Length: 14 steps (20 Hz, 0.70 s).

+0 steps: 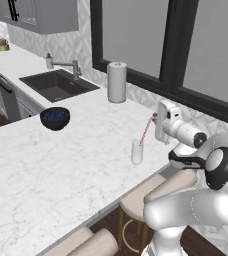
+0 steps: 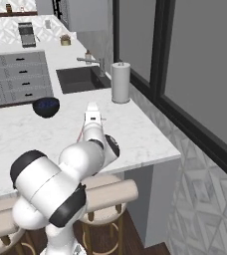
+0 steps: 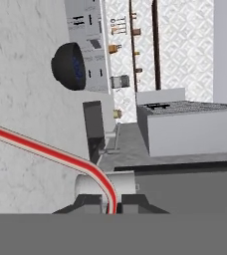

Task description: Take a straw from the drawer in front and place it inside the glass cup on the dining counter.

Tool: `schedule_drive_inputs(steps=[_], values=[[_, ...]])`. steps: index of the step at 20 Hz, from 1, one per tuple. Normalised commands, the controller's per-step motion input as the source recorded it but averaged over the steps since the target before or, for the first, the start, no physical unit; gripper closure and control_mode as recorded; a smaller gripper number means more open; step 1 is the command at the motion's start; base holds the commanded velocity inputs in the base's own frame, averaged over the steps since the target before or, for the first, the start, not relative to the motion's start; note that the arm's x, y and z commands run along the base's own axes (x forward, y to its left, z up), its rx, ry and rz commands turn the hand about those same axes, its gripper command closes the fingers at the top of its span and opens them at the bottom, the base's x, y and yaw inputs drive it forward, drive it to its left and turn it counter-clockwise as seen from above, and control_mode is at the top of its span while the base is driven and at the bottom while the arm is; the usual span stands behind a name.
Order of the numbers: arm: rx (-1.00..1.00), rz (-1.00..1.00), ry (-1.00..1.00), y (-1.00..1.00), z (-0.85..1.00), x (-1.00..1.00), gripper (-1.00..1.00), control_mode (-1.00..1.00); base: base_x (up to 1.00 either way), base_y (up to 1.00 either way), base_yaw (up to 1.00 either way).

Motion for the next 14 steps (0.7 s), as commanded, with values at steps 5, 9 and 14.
schedule_drive_inputs(steps=[5, 9, 14], values=[[0.0, 0.11, -0.15, -0.16, -0.28, 0.02, 1.0, -1.0, 0.0, 0.0, 0.0], [0.0, 0.07, -0.22, 0.0, -0.36, 0.0, 1.0, -1.0, 0.0, 0.0, 0.0], [0.0, 0.07, -0.16, 0.0, -0.04, 0.0, 1.0, -1.0, 0.0, 0.0, 0.0]])
